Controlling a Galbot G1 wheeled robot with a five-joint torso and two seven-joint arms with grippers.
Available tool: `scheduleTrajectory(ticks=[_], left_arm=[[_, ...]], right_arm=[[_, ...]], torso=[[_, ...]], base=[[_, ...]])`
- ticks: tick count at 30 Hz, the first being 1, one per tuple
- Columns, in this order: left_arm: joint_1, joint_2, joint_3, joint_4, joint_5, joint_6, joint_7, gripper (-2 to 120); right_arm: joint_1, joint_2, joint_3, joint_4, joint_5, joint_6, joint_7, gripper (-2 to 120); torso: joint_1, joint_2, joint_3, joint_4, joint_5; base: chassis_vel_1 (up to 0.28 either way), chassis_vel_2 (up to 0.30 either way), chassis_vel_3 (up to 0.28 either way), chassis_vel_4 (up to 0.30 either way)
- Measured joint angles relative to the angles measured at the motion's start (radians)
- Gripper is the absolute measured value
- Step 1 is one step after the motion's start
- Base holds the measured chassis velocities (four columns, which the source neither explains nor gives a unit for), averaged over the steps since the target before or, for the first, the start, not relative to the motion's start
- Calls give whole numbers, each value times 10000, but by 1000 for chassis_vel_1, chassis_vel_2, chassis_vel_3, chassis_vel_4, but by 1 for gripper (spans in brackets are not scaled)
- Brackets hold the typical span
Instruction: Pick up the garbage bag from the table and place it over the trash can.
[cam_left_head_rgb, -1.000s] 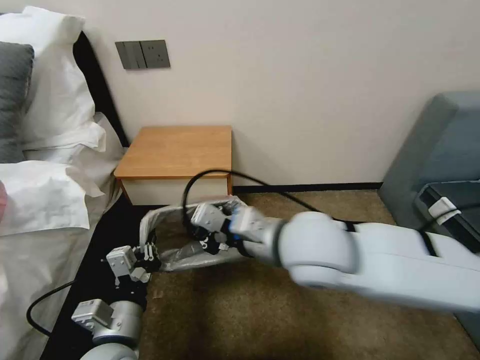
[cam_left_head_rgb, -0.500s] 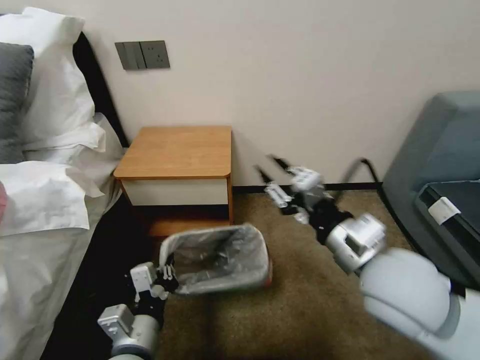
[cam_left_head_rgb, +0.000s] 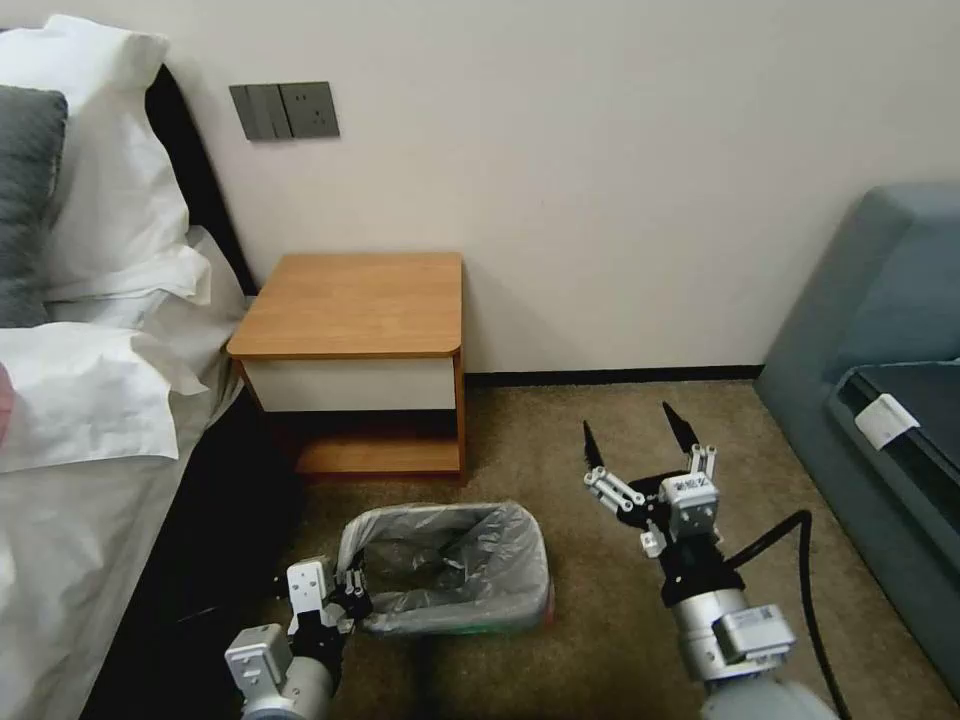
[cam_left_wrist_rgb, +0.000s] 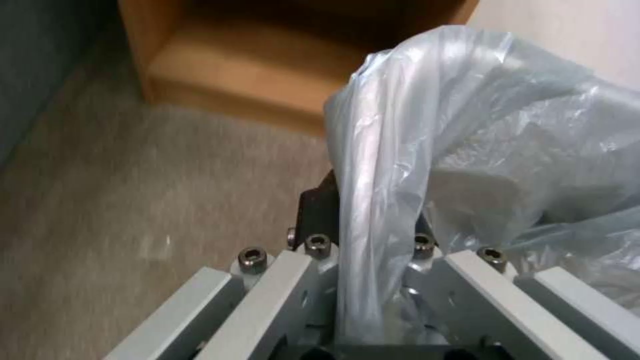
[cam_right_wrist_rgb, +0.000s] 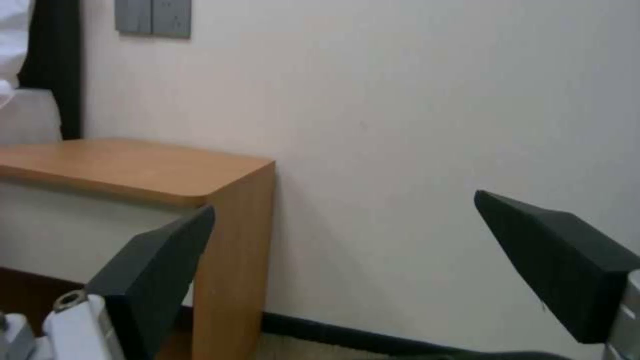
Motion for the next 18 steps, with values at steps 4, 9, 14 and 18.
scheduleTrajectory(ticks=[4, 9, 14, 18], left_arm=[[-95, -40, 207, 1, -171, 398, -414, 5], [-283, -163, 643, 275, -431, 838, -919, 5], [-366, -291, 817, 540, -253, 936, -1014, 5], [-437, -328, 829, 583, -258, 1241, -1096, 5]], right_arm=[[-93, 38, -53, -10, -54, 30, -92, 100], [-265, 91, 27, 50, -8, 124, -227, 100], [-317, 199, -35, -4, 16, 163, -264, 100], [-321, 231, -34, -13, 5, 173, -279, 100]], torso=[[0, 0, 0, -1, -1], [0, 0, 1, -2, 1], [0, 0, 1, -2, 1], [0, 0, 1, -2, 2]], base=[[0, 0, 0, 0], [0, 0, 0, 0], [0, 0, 0, 0], [0, 0, 0, 0]])
